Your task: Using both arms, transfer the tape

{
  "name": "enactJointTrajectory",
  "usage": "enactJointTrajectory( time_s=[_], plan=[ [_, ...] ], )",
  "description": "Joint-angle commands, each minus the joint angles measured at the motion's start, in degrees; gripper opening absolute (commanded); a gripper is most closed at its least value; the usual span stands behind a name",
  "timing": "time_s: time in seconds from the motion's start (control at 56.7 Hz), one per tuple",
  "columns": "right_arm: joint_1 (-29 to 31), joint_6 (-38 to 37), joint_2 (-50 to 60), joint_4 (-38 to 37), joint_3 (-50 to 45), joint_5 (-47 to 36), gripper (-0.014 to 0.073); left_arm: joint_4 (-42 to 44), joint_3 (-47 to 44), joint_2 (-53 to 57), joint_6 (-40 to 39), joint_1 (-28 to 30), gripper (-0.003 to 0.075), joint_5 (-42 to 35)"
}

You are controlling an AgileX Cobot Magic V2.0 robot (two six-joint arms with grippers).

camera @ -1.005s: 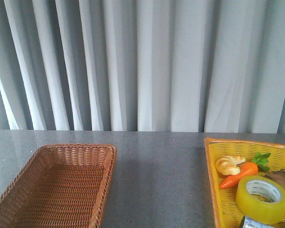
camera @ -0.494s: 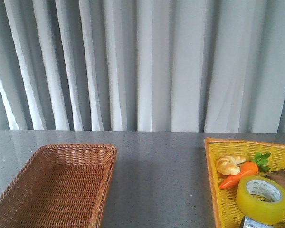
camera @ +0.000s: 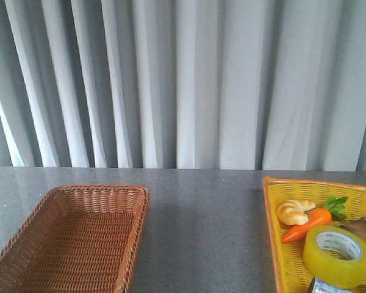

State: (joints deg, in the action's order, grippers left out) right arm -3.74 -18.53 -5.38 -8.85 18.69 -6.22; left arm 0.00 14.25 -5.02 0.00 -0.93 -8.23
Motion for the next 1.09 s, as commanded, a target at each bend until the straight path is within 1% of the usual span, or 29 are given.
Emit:
enactJointTrajectory(
  time_s=[0.0, 0.053, 0.106, 0.176, 0.212, 0.282, 0.353, 0.459, 0.564, 0.688, 0.847, 0.97, 1.041, 1.076],
  plan=[
    [-0.07, -0.54, -8.75, -12.13, 10.41, -1.19, -0.0007, 0.0, 8.95, -9.31, 0.0, -0.41, -0.0006, -3.17],
    [-0.07, -1.21, -14.33, -15.61, 15.92, 0.5, -0.0007, -0.34, 13.46, -15.01, 0.0, -0.41, -0.0006, -0.3],
    [-0.07, -1.47, -20.41, -17.19, 20.69, 3.95, -0.0007, -0.34, 19.57, -21.25, 0.0, -0.41, -0.0006, 4.77],
    [-0.07, -1.4, -29.1, -18.91, 26.72, 12.0, -0.0007, 0.0, 26.89, -27.65, 0.0, -0.41, -0.0006, 11.21],
    [-0.07, -1.4, -33.71, -19.85, 30.27, 17.44, -0.0007, 0.0, 29.91, -31.33, 0.0, -0.41, -0.0006, 13.7],
    [-0.07, -1.45, -40.92, -20.28, 35.85, 25.1, -0.0007, 0.0, 35.45, -37.98, 0.0, -0.41, -0.0006, 17.12],
    [-0.07, -1.45, -47.59, -20.15, 39.77, 28.84, -0.0007, 0.0, 39.35, -43.34, 0.0, -0.41, -0.0006, 18.62],
    [-0.07, -1.45, -54.22, -20.1, 41.96, 29.5, -0.0007, -0.34, 43.4, -50.23, 0.0, -0.41, -0.0006, 18.69],
    [-0.07, -1.45, -58.23, -20.04, 42.13, 31.24, -0.0007, -0.34, 44.31, -54.81, 0.0, -0.41, -0.0006, 18.31],
    [0.0, -2.12, -60.66, -19.18, 42.13, 32.78, -0.0007, -0.34, 44.31, -57.62, -0.34, -0.41, -0.0006, 18.85],
    [0.0, -3.51, -60.97, -18.19, 42.13, 32.91, 0.0005, -0.34, 44.76, -58.64, 0.0, -0.41, -0.0003, 18.43],
    [-0.05, -3.57, -60.97, -18.09, 42.13, 32.91, 0.0064, 0.0, 44.76, -58.89, 0.0, -0.41, 0.0012, 18.57],
    [-0.05, -3.63, -61.08, -18.03, 42.13, 32.75, 0.0136, -0.34, 44.76, -59.24, 1.27, -0.41, 0.0036, 18.68],
    [-0.05, -3.63, -61.19, -18.02, 42.18, 32.48, 0.0189, -0.34, 44.76, -59.41, 1.27, -0.41, 0.0055, 18.73]
  ],
)
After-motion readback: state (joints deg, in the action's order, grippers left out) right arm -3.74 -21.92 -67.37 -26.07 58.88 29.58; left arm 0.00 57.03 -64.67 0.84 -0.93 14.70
